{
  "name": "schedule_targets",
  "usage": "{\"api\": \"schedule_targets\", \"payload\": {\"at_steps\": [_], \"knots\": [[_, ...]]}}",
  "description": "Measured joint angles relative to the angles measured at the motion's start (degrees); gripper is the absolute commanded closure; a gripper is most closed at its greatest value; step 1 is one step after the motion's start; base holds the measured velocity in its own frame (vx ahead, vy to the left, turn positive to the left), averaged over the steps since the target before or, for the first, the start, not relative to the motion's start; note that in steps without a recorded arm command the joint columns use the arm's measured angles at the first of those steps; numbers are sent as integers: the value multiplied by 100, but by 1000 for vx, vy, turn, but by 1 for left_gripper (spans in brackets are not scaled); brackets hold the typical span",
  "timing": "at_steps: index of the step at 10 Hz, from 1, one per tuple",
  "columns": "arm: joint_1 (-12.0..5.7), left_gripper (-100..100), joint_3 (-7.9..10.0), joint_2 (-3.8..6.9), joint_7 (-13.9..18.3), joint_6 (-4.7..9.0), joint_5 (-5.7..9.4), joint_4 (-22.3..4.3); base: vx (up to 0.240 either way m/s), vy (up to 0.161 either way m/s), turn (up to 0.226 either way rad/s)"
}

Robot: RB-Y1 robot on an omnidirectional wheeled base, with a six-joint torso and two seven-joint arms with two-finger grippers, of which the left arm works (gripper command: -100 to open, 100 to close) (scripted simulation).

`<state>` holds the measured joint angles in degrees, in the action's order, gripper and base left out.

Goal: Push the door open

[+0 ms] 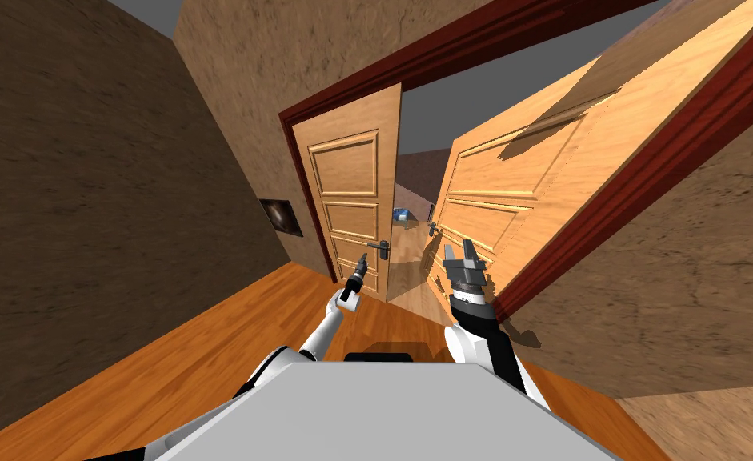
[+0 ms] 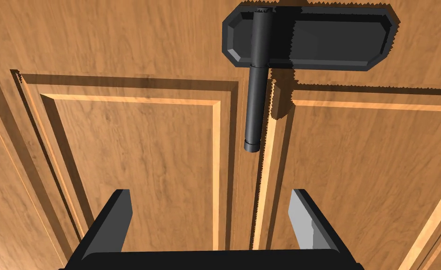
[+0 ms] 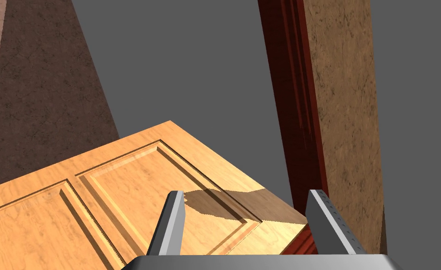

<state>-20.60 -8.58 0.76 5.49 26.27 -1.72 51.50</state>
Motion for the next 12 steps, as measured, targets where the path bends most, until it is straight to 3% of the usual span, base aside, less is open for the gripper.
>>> {"api": "schedule_targets", "payload": {"at_steps": [5,10,12], "knots": [[-301,-100,-59,-105,10,2,15,-559,58,29,-15],[-613,-100,-119,-254,7,-87,28,-1044,61,23,-15],[-655,-100,-136,-271,18,-82,30,-1136,62,-11,-14]]}}
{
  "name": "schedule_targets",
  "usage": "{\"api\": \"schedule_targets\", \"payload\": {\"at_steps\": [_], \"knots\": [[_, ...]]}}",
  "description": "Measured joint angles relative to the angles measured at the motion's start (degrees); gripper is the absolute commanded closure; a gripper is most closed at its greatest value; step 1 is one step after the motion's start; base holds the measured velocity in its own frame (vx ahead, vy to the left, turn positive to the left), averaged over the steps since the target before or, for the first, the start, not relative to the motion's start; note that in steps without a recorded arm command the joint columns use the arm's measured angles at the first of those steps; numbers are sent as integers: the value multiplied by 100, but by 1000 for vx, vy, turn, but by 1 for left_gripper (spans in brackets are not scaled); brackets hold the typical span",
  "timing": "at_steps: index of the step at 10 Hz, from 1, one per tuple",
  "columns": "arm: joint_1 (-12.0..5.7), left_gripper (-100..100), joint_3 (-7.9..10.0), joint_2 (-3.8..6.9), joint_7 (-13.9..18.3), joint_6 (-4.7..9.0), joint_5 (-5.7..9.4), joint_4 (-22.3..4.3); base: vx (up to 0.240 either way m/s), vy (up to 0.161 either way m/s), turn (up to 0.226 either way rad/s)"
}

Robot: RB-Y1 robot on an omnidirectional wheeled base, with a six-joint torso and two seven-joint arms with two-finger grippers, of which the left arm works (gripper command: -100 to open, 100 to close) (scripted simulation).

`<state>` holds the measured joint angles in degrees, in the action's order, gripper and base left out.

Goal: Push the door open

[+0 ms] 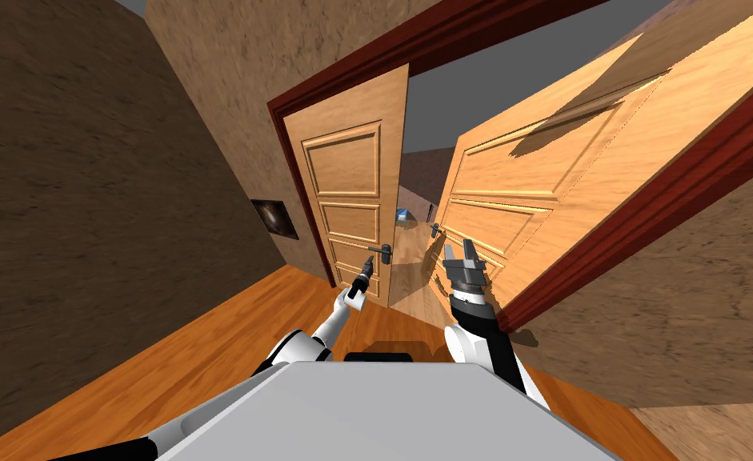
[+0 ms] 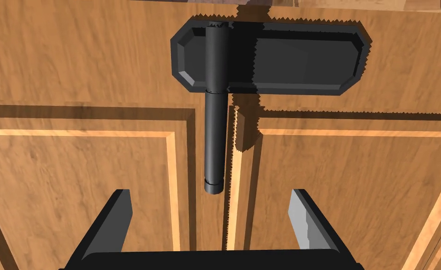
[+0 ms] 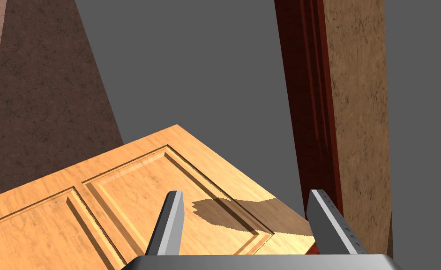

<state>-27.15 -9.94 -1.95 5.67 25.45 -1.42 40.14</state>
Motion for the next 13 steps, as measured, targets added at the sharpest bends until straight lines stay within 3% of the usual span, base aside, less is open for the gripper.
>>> {"api": "schedule_targets", "payload": {"at_steps": [1,3,5,7,9,10,13], "knots": [[-58,-100,19,92,4,8,10,-64,156,-53,-18],[-5,-100,26,260,-3,38,9,-49,159,-78,-18],[16,-100,43,324,-17,13,12,-12,211,-70,-23],[8,-100,71,278,-31,32,19,-42,193,-55,-24],[3,-100,88,138,-30,48,26,-65,121,-35,-11],[0,100,88,126,-28,50,27,-66,-9,1,5],[-26,100,97,140,-25,49,31,-50,-11,4,-8]]}}
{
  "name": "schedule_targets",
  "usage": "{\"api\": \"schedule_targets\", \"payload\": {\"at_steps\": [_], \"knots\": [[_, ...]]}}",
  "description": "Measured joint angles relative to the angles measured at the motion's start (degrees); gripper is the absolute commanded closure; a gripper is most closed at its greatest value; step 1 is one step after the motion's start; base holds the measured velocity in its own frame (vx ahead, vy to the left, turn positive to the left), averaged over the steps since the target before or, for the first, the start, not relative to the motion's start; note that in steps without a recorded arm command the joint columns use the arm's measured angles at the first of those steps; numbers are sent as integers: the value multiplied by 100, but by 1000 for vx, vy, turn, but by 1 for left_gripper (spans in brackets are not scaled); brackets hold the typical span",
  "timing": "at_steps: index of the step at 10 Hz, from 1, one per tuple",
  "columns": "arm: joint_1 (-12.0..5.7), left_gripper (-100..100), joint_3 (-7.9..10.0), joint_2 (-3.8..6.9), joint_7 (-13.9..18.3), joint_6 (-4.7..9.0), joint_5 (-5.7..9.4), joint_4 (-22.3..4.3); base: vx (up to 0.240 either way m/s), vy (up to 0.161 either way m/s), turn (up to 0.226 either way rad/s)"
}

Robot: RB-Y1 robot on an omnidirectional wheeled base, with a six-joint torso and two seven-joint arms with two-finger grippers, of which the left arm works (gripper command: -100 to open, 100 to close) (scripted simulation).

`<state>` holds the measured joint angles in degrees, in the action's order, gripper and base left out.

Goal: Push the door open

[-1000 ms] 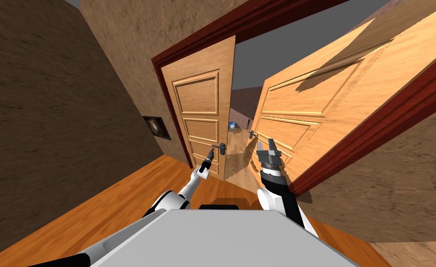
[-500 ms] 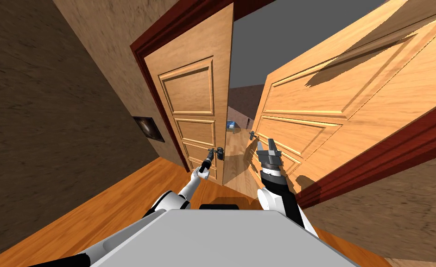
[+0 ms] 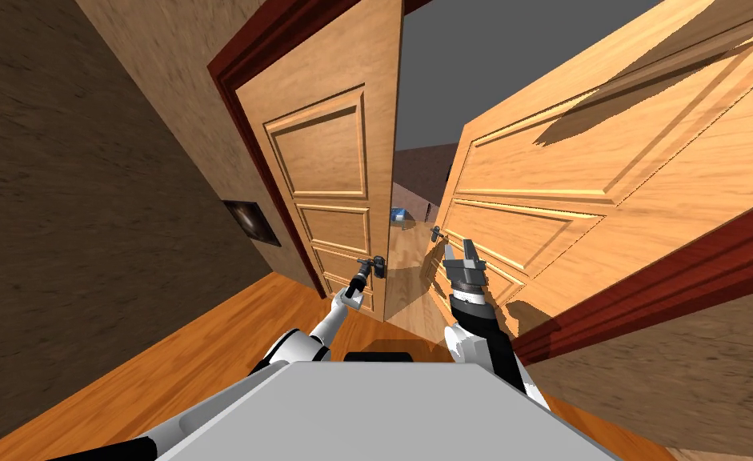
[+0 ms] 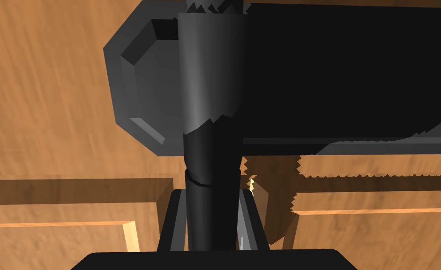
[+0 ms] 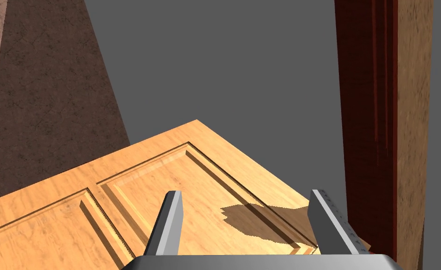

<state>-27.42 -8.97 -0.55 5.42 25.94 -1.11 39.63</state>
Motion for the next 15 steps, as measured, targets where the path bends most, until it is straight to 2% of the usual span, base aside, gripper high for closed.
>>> {"api": "schedule_targets", "payload": {"at_steps": [3,6,8,9,10,11,12,13,14,15], "knots": [[0,100,-2,-1,-1,0,-1,0,32,-18,4],[45,100,63,55,-21,-48,25,-55,147,-98,42],[100,100,127,84,-71,-112,37,81,158,-129,38],[-72,100,203,122,-76,19,70,-212,124,-121,39],[-41,100,226,162,-74,54,77,-157,152,-132,49],[-116,100,327,153,-132,154,102,-341,118,-107,60],[18,100,329,189,-149,77,99,-118,136,-154,64],[184,100,343,250,-141,-126,102,204,116,-127,73],[67,100,403,281,-139,-95,129,16,114,-111,58],[22,100,477,292,-164,-56,152,-64,142,-137,92]]}}
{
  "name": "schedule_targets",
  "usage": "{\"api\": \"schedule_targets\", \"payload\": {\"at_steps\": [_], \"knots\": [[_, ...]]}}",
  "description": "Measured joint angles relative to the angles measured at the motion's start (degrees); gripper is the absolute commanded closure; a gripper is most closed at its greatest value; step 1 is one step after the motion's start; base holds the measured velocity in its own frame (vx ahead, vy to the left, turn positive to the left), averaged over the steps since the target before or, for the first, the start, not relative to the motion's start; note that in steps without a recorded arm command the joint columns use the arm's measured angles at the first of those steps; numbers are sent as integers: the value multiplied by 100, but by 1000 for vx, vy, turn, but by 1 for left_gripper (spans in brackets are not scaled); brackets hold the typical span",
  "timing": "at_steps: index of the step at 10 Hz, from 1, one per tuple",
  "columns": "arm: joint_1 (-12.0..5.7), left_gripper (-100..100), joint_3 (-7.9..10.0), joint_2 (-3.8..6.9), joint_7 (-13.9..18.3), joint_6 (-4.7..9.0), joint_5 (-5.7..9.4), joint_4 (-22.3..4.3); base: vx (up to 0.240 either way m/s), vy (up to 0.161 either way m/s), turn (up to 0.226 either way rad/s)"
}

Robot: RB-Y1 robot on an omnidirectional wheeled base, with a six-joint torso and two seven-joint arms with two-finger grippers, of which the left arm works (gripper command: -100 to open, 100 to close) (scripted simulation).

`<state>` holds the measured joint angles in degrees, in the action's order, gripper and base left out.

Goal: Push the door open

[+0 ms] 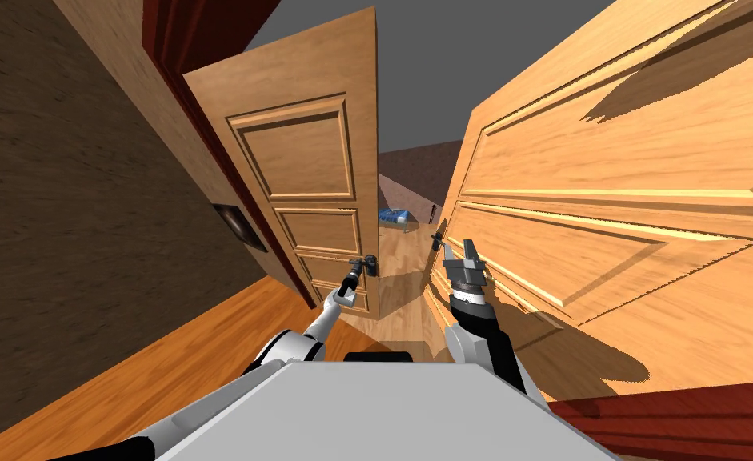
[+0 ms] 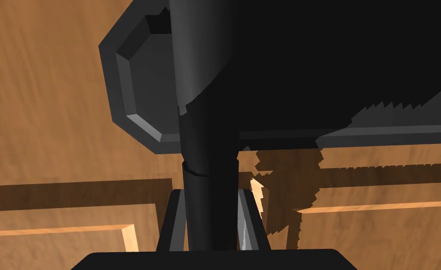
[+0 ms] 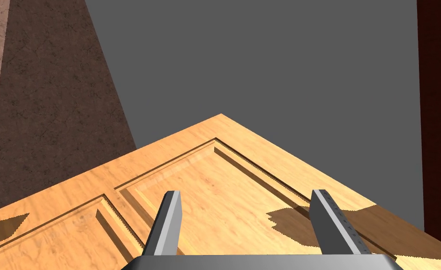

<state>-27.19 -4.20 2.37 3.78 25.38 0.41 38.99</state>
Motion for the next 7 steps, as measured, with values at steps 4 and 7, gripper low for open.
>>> {"api": "schedule_targets", "payload": {"at_steps": [4,7], "knots": [[20,100,196,93,-56,54,62,-19,117,-109,54],[104,100,355,137,-119,-21,108,103,109,-139,79]]}}
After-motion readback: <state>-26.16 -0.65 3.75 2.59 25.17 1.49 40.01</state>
